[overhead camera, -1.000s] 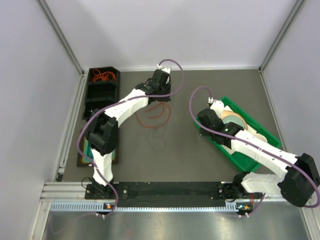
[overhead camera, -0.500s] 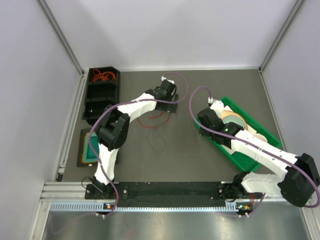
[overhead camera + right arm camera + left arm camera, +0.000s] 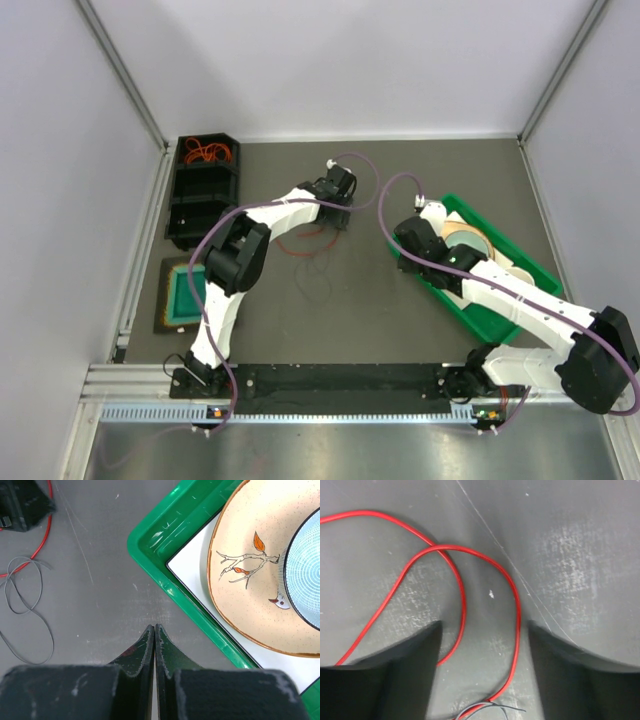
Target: Untangle the cables
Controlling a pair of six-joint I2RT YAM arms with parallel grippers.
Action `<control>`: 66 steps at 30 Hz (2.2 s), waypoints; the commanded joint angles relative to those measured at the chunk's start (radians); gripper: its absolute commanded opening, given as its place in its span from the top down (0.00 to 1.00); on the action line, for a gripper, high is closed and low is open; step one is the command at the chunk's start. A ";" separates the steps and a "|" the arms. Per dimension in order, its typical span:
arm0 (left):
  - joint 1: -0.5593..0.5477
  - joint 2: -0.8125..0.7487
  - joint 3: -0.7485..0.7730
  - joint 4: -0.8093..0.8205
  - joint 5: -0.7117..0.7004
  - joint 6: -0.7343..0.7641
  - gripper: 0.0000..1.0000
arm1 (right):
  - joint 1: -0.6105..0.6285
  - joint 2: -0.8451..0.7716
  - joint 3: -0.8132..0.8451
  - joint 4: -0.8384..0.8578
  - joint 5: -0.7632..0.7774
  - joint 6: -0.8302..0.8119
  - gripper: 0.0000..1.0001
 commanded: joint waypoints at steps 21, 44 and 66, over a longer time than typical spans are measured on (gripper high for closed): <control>0.046 -0.056 0.061 -0.037 -0.074 0.087 1.00 | -0.006 0.006 0.031 0.000 -0.002 -0.001 1.00; 0.058 0.004 0.072 -0.014 0.042 -0.008 0.86 | -0.006 0.016 0.026 0.009 -0.015 -0.003 1.00; 0.035 -0.105 -0.001 0.040 0.048 -0.040 0.80 | -0.006 0.036 0.033 0.020 -0.035 0.000 1.00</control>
